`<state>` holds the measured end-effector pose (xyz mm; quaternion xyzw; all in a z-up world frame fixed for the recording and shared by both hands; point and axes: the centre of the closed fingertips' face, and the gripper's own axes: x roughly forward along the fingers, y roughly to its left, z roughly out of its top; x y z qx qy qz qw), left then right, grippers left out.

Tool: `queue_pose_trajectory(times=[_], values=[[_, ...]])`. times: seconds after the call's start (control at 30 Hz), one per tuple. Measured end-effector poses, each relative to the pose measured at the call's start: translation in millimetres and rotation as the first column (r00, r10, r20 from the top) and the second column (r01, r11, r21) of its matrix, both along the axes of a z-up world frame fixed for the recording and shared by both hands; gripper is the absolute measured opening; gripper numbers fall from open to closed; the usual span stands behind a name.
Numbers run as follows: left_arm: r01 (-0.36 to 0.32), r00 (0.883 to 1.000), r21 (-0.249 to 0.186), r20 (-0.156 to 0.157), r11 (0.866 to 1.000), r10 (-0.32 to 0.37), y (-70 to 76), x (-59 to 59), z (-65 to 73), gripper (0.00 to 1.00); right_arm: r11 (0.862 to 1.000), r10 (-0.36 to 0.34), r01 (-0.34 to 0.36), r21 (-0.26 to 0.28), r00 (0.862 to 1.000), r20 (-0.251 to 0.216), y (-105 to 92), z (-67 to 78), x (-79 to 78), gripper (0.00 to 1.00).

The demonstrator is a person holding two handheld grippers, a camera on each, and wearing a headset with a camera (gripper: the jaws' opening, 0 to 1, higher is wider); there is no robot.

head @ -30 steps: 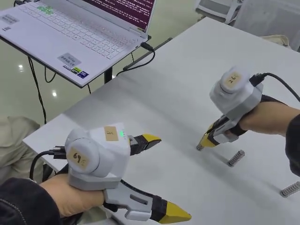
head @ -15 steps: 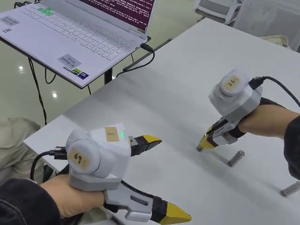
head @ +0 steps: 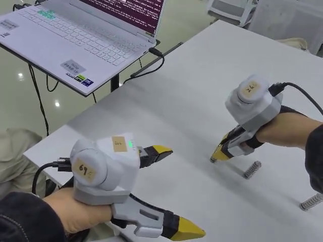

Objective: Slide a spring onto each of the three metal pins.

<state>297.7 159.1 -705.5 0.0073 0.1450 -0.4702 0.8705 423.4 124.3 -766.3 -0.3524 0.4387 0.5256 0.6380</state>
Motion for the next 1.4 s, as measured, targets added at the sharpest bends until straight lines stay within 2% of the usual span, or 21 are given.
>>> queue_pose_trajectory(times=[0.33,0.73,1.03,1.23,1.4], values=[[0.006,1.000,0.006,0.006,1.000,-0.006,-1.3,2.3,2.4,0.93,0.999,-0.029,0.029,0.038,0.999,0.021,-4.3,4.4,2.0,0.33],[0.019,1.000,0.013,0.011,1.000,-0.019,-5.7,4.4,5.8,0.93,0.991,-0.075,0.069,0.110,0.996,0.052,-9.4,9.7,5.2,0.60],[0.026,1.000,0.018,0.012,1.000,-0.026,-7.8,4.2,7.7,0.93,0.972,-0.144,0.126,0.200,0.987,0.078,-9.3,16.5,10.8,0.86],[0.031,0.999,0.021,0.014,0.999,-0.031,-8.8,3.8,9.8,0.94,0.959,-0.174,0.147,0.241,0.980,0.094,-11.2,22.0,13.0,0.95],[0.035,0.999,0.025,0.016,0.999,-0.035,-10.0,4.1,10.9,0.93,0.949,-0.198,0.163,0.268,0.974,0.109,-16.1,24.9,14.5,0.99]])
